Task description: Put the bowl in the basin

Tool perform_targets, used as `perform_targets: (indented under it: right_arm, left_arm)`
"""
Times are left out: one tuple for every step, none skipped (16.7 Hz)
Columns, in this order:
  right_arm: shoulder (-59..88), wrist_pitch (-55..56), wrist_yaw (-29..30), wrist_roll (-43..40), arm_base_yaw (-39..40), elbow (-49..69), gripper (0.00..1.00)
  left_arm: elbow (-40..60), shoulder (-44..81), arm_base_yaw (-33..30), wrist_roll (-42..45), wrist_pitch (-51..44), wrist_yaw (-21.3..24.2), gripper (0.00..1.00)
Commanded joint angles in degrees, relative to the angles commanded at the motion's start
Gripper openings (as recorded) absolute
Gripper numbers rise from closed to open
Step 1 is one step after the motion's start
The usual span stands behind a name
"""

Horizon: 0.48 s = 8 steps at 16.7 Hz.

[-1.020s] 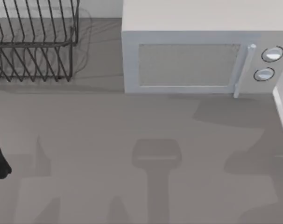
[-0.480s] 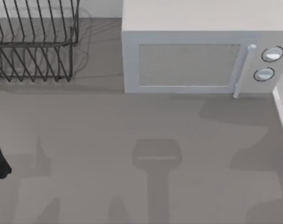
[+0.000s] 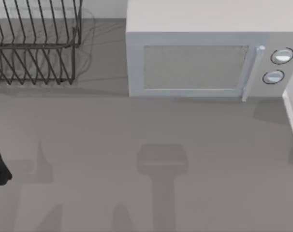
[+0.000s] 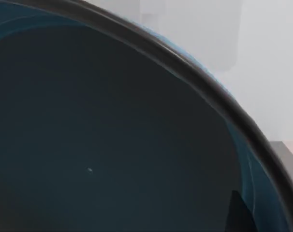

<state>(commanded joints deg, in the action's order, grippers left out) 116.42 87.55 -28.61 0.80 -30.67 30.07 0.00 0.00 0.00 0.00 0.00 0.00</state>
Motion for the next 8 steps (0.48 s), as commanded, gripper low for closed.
perform_targets:
  right_arm:
    - [2.9,3.5,0.1,0.0,0.1,-0.6,0.0]
    - [5.4,6.3,0.2,0.0,0.2,-1.0,0.0]
    - [7.5,8.6,0.3,0.0,0.3,-1.4,0.0]
    - [9.1,10.3,0.3,0.0,0.3,-1.8,0.0]
    - [10.1,11.3,0.4,0.0,0.4,-1.9,0.0]
    - [10.6,11.8,0.4,0.0,0.4,-2.0,0.0]
    - [10.6,11.8,0.4,0.0,0.4,-2.0,0.0]
    - [10.6,11.8,0.4,0.0,0.4,-2.0,0.0]
  left_arm:
    - [0.0,0.0,0.0,0.0,0.0,0.0,1.0]
    - [0.0,0.0,0.0,0.0,0.0,0.0,1.0]
    - [0.0,0.0,0.0,0.0,0.0,0.0,1.0]
    - [0.0,0.0,0.0,0.0,0.0,0.0,1.0]
    - [0.0,0.0,0.0,0.0,0.0,0.0,1.0]
    - [0.0,0.0,0.0,0.0,0.0,0.0,1.0]
    - [0.0,0.0,0.0,0.0,0.0,0.0,1.0]
    - [0.0,0.0,0.0,0.0,0.0,0.0,1.0]
